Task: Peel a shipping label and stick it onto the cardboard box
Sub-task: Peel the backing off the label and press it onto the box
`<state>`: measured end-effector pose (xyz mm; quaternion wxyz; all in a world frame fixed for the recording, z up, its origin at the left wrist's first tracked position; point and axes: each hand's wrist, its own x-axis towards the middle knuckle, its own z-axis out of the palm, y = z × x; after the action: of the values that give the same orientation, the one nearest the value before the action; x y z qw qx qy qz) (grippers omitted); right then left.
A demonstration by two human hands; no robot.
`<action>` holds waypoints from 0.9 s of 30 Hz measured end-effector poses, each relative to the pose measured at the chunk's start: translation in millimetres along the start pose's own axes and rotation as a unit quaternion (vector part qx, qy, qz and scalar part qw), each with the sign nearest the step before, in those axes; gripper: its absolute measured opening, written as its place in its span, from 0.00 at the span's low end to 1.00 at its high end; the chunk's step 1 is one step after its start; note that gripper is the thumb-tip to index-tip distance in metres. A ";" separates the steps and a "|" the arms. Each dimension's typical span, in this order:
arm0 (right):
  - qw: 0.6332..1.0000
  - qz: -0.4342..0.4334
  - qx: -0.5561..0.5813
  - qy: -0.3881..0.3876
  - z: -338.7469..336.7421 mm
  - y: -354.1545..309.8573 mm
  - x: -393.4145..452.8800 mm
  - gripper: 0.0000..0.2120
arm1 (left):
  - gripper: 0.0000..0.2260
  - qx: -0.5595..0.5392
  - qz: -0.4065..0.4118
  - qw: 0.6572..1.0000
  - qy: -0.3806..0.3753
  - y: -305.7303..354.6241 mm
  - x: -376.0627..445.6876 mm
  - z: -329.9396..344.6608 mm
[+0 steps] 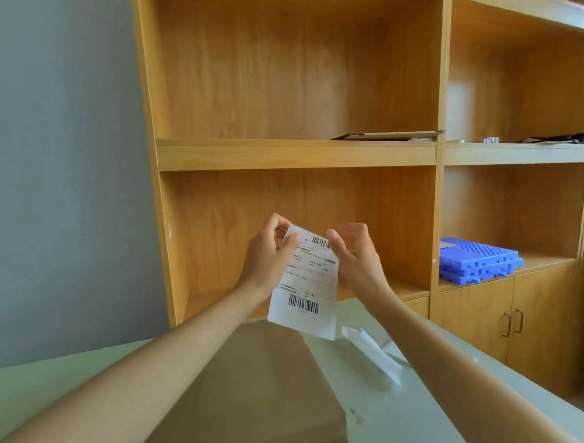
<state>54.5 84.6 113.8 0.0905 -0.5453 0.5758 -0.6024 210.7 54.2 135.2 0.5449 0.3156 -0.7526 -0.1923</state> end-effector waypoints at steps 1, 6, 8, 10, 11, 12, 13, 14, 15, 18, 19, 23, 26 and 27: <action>0.998 0.038 0.043 -0.030 6.2 -4.1 -0.3 0.25 | 0.04 -0.013 -0.021 1.000 -0.011 -4.3 -1.9 -8.3; 0.984 0.077 0.124 -0.102 40.8 -12.9 -0.9 0.19 | 0.08 -0.038 -0.111 0.993 -0.031 -34.9 -13.4 -42.4; 0.983 0.074 0.127 -0.108 55.1 -15.6 -1.4 0.16 | 0.10 -0.047 -0.142 0.988 -0.036 -45.4 -16.6 -51.9; 0.984 0.073 0.119 -0.115 69.0 -17.4 -1.8 0.11 | 0.10 -0.055 -0.169 0.983 -0.043 -54.3 -20.2 -60.6; 0.985 0.070 0.109 -0.116 72.9 -17.6 -2.2 0.10 | 0.10 -0.061 -0.180 0.981 -0.048 -57.1 -20.6 -62.3; 0.986 0.066 0.095 -0.121 79.8 -18.3 -3.1 0.10 | 0.10 -0.062 -0.192 0.978 -0.052 -60.7 -22.4 -66.3; 0.987 0.061 0.078 -0.125 86.0 -18.2 -3.7 0.10 | 0.11 -0.056 -0.200 0.977 -0.055 -64.9 -23.4 -69.6; 0.988 0.057 0.064 -0.128 90.9 -17.2 -4.2 0.10 | 0.12 -0.037 -0.202 0.977 -0.060 -68.3 -24.6 -72.6; 0.988 0.056 0.052 -0.135 95.6 -16.2 -5.1 0.09 | 0.12 -0.009 -0.199 0.978 -0.066 -72.7 -25.5 -75.4; 0.986 0.053 0.023 -0.156 108.7 -9.6 -7.2 0.11 | 0.14 0.083 -0.182 0.977 -0.077 -88.6 -27.7 -82.4; 0.985 0.055 0.017 -0.164 113.0 -6.1 -8.0 0.11 | 0.15 0.102 -0.184 0.974 -0.080 -94.9 -28.6 -83.6; 0.976 0.078 0.005 -0.202 126.7 6.3 -9.9 0.10 | 0.17 0.060 -0.264 0.958 -0.094 -112.6 -35.1 -83.7; 0.968 0.094 -0.008 -0.232 133.5 14.2 -9.7 0.08 | 0.18 0.016 -0.315 0.944 -0.098 -117.8 -40.7 -83.3; 0.965 0.101 -0.015 -0.241 136.1 17.7 -9.7 0.08 | 0.18 0.008 -0.326 0.940 -0.100 -121.7 -42.2 -83.4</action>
<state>152.7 5.1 59.3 0.2794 -0.6146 0.5978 -0.4322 330.3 -0.9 56.3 0.3713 0.5273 -0.6609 -0.3837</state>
